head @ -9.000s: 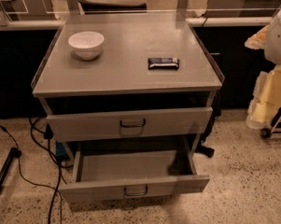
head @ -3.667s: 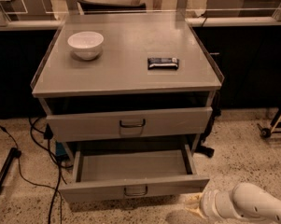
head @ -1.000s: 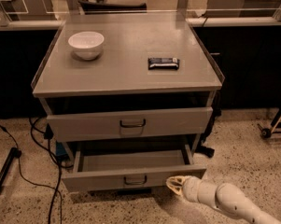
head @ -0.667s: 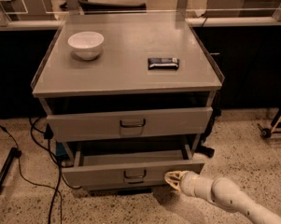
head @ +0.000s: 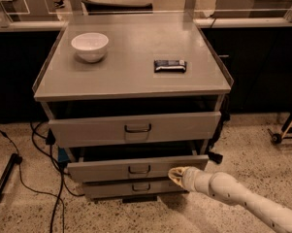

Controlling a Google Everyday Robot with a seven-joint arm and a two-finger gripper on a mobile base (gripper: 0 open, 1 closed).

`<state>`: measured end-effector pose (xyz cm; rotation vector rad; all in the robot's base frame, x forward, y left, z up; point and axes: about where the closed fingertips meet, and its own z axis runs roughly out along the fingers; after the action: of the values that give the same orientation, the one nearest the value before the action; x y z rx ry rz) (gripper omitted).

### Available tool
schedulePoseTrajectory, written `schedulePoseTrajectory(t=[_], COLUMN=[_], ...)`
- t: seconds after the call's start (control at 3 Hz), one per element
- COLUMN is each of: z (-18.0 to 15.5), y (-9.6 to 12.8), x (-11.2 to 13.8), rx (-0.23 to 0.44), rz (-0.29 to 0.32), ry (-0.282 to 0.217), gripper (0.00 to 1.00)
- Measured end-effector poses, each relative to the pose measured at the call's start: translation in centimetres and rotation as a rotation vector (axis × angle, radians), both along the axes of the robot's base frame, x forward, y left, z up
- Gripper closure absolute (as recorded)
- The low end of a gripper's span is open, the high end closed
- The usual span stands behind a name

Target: Close middle drawer

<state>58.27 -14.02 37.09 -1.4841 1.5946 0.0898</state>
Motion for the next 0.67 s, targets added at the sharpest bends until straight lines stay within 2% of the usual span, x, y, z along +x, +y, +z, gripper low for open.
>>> schedulePoseTrajectory(t=[0.33,0.67], z=[-0.1,-0.1], y=[0.8,1.3], x=[2.7,3.8], rx=[-0.057,-0.088], rz=[-0.011,-0.011], ry=[0.002,0.002], gripper=[1.0,1.0])
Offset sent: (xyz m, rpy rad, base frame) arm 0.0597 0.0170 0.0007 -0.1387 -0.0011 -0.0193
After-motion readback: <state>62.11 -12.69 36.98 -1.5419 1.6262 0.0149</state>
